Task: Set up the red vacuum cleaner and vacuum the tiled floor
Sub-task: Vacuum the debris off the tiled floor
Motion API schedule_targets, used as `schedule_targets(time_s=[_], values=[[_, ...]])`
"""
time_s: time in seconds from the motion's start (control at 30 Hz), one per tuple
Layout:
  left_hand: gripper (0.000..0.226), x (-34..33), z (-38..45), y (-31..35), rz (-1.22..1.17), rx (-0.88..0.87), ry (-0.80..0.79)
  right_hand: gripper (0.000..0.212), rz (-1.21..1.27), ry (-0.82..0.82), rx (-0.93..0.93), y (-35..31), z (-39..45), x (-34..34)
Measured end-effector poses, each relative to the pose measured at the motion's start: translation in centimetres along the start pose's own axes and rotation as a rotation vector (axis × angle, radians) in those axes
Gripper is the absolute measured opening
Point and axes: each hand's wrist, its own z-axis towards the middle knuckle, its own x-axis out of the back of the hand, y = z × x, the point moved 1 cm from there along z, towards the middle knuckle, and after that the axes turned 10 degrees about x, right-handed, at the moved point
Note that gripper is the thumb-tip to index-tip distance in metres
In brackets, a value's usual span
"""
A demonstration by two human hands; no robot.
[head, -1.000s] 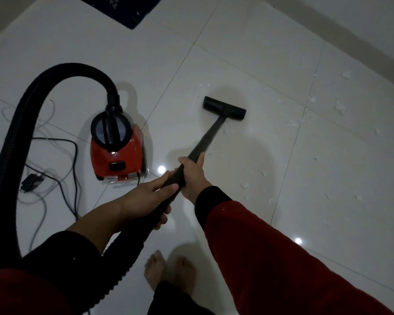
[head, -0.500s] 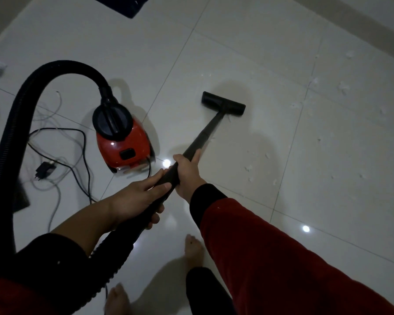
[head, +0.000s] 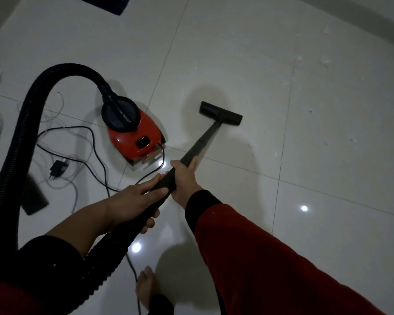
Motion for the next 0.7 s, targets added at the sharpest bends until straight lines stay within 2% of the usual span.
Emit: schedule_targets(time_s=[0.4,0.7], values=[[0.059,2.6,-5.7,-6.3,0.084,0.025,-0.002,0.082,0.083,0.024,-0.010,6.3,-6.8,-2.2],[0.060,2.2,-7.4,-8.6,0.260,0.109,-0.091,0.081,0.204,0.118,-0.033,9.8,-10.0,-0.2]])
